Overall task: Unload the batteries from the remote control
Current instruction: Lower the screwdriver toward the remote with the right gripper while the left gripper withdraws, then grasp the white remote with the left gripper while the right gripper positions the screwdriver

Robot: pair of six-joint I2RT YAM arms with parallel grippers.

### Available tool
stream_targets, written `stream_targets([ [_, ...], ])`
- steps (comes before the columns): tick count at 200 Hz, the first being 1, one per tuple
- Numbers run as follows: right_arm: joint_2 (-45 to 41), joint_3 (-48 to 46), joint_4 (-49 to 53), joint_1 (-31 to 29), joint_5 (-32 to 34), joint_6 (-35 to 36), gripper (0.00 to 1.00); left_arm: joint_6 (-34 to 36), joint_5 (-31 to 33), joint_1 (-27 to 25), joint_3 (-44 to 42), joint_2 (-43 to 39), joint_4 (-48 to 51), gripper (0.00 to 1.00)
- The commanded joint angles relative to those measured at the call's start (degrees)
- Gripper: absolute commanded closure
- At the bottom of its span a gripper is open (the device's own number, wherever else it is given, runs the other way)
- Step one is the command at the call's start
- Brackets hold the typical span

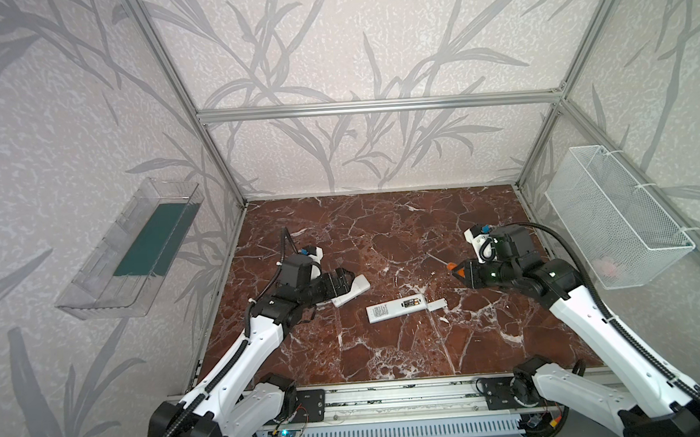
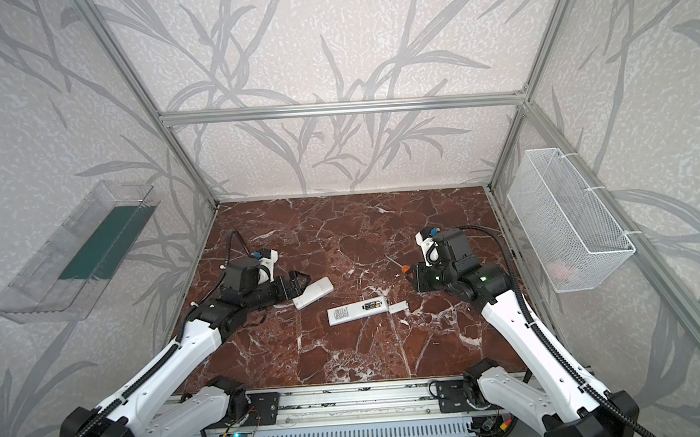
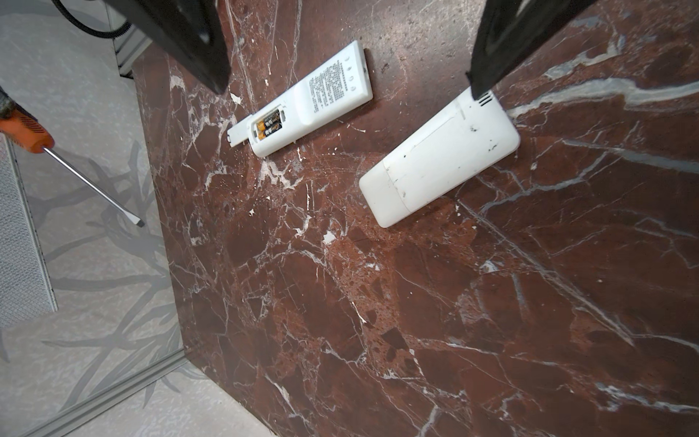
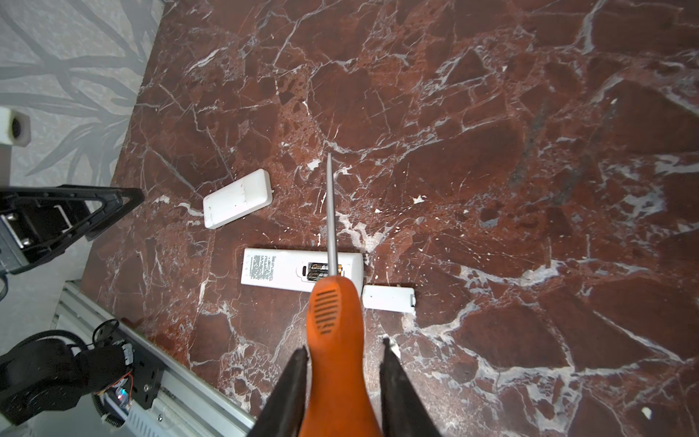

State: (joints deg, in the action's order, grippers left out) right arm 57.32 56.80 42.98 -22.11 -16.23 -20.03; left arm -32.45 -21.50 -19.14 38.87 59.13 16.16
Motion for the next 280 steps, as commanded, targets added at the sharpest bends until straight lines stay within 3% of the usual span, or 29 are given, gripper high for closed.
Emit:
stream_targets([
  [1, 0.39, 4.13, 3.19, 0.21, -3.96, -0.91, 1.00, 6.98, -3.48, -0.78, 3.74, 1.57, 4.33, 0.01],
  [52, 4.24, 12.42, 17.56, 1.01, -6.06, 5.50, 1.00, 19.39, -9.32, -5.63, 7.71, 2.69, 6.85, 0.02],
  [92, 6.11, 15.22, 23.33, 1.01, -5.54, 6.41, 1.00, 31.74, -6.29, -8.17, 13.26, 5.55, 14.60, 0.02],
  [132, 8.13, 17.75, 27.83, 1.04, -5.18, 7.11, 1.00, 49.83, -11.37, -10.49, 15.22, 7.05, 20.73, 0.04],
  [192, 10.29, 15.30, 28.48, 1.06, -12.60, 9.30, 1.00, 62.27, -10.45, -14.49, 15.64, 13.54, 21.01, 0.07],
  [280, 16.80, 16.55, 27.97, 0.25, -13.57, 12.27, 1.00, 73.89, -10.41, -16.00, 16.92, 25.36, 16.43, 0.16],
])
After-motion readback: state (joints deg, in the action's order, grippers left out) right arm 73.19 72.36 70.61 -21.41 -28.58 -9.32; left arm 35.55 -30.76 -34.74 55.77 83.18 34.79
